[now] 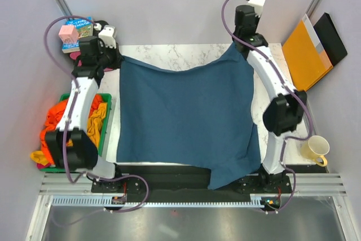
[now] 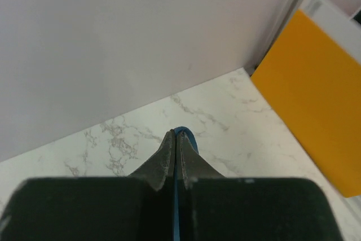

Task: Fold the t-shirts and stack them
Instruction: Flatten out the tshirt

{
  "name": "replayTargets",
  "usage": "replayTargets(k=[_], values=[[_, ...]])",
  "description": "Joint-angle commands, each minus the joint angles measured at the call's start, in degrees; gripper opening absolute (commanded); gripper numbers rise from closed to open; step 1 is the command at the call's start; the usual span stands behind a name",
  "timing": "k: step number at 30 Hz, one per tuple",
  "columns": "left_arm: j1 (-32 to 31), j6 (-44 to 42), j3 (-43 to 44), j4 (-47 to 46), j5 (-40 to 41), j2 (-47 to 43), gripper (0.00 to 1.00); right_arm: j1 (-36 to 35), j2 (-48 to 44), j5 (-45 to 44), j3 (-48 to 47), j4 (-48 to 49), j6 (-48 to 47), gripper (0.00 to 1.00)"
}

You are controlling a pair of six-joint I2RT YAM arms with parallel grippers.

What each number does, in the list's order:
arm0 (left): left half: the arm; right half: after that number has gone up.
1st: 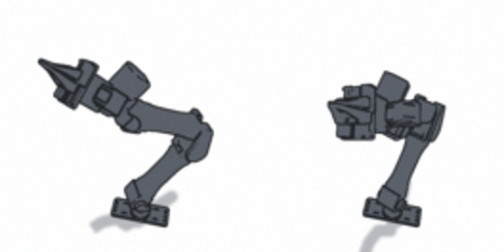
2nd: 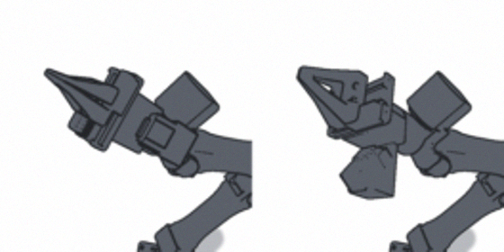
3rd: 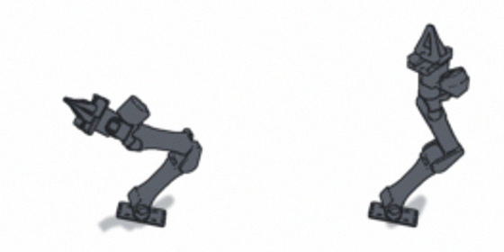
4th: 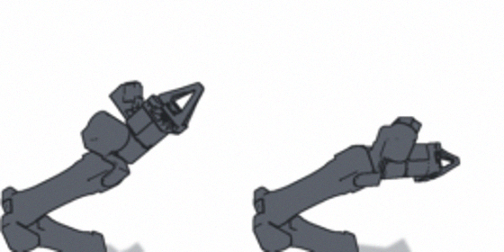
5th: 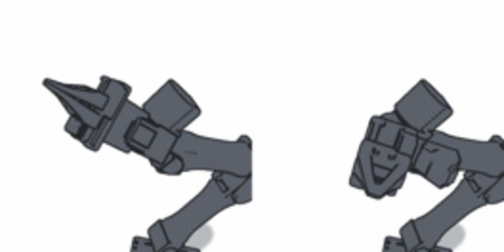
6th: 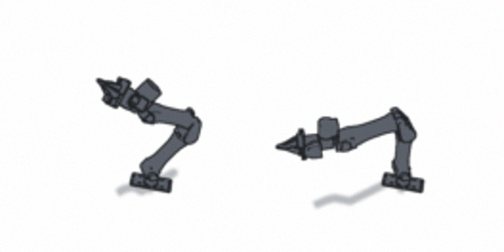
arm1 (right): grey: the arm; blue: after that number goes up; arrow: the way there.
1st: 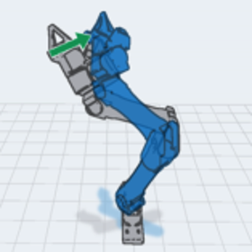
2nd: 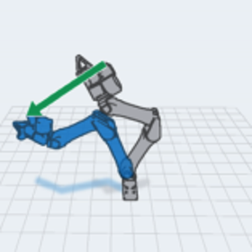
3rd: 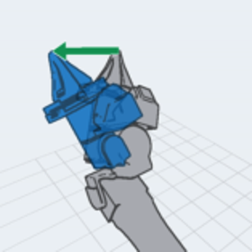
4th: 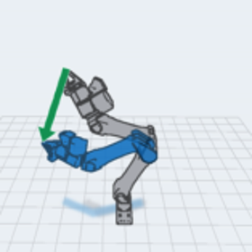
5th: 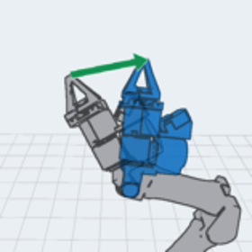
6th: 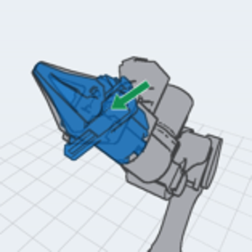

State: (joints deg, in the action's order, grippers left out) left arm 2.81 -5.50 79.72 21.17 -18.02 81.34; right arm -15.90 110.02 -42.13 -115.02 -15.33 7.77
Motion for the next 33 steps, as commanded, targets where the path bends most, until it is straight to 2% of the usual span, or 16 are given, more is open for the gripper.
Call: replayTargets(k=[1, 7, 15, 27, 33], values=[[-0.08, -2.06, 6.13, -9.12, 1.76, 11.54, 0.02, 2.10, 11.58, 3.01, -8.36, 2.76, 4.53, 0.00], [-0.08, -2.06, 14.30, -10.53, 5.45, 25.68, 0.02, 4.03, 24.52, 7.49, -18.30, 4.70, 6.46, 0.00], [-0.08, -1.71, 20.64, -11.32, 8.96, 33.53, 0.02, 4.48, 33.15, 10.84, -29.01, 6.19, 8.66, 0.00], [0.27, 1.10, 22.14, -13.08, 16.34, 36.34, 0.02, 2.45, 35.53, 18.22, -29.30, 7.08, 9.89, 0.00], [0.44, 1.19, 23.19, -12.91, 17.41, 36.26, 0.02, 2.45, 33.78, 15.85, -26.93, 4.17, 11.65, 0.00]])
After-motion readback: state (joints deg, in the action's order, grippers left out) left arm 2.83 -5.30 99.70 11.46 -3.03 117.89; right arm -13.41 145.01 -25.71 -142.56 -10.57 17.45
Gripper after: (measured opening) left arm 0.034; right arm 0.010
